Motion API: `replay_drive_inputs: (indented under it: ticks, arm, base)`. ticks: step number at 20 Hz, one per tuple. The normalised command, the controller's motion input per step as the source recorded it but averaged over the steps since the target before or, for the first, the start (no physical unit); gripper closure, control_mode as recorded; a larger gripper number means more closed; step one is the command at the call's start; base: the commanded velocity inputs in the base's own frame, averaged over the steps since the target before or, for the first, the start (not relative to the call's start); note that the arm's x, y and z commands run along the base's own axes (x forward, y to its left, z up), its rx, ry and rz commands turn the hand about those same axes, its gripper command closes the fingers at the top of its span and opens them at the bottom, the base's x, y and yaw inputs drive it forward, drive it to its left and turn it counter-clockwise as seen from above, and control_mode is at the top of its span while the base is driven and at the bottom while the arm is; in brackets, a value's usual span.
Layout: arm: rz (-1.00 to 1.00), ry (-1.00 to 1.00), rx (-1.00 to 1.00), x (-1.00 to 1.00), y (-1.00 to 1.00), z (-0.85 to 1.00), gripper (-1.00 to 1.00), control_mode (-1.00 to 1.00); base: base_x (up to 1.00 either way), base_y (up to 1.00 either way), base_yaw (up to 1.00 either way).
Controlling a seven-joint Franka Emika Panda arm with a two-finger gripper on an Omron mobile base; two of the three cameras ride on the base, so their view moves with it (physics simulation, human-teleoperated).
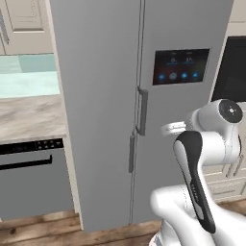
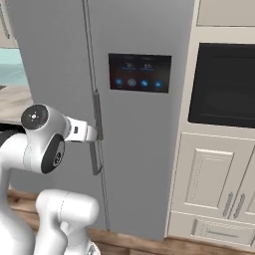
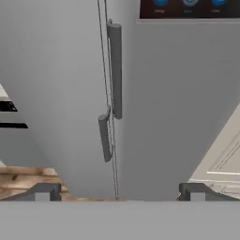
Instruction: Retrieve the banana and kiwi from the fridge and place them into the bowl on the dining table.
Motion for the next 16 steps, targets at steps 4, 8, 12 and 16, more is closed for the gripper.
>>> replay_drive_inputs:
  ticks: [4,8,12,16]
  arm:
    - [0.0,0.0,0.0,0.0,0.0,0.0,-1.0,1.0]
    - [0.0,0.0,0.0,0.0,0.0,0.0,-1.0,1.0]
    - [0.0,0.0,0.0,0.0,0.0,0.0,-1.0,1.0]
    - [0.0,-0.01,0.0,0.01,0.0,0.0,-1.0,-1.0]
  base:
    - [-0.28,0.39,0.0]
    - [-0.57,0.18,0.0]
    - [-0.58,0.08,0.0]
    - [-0.14,0.0,0.0]
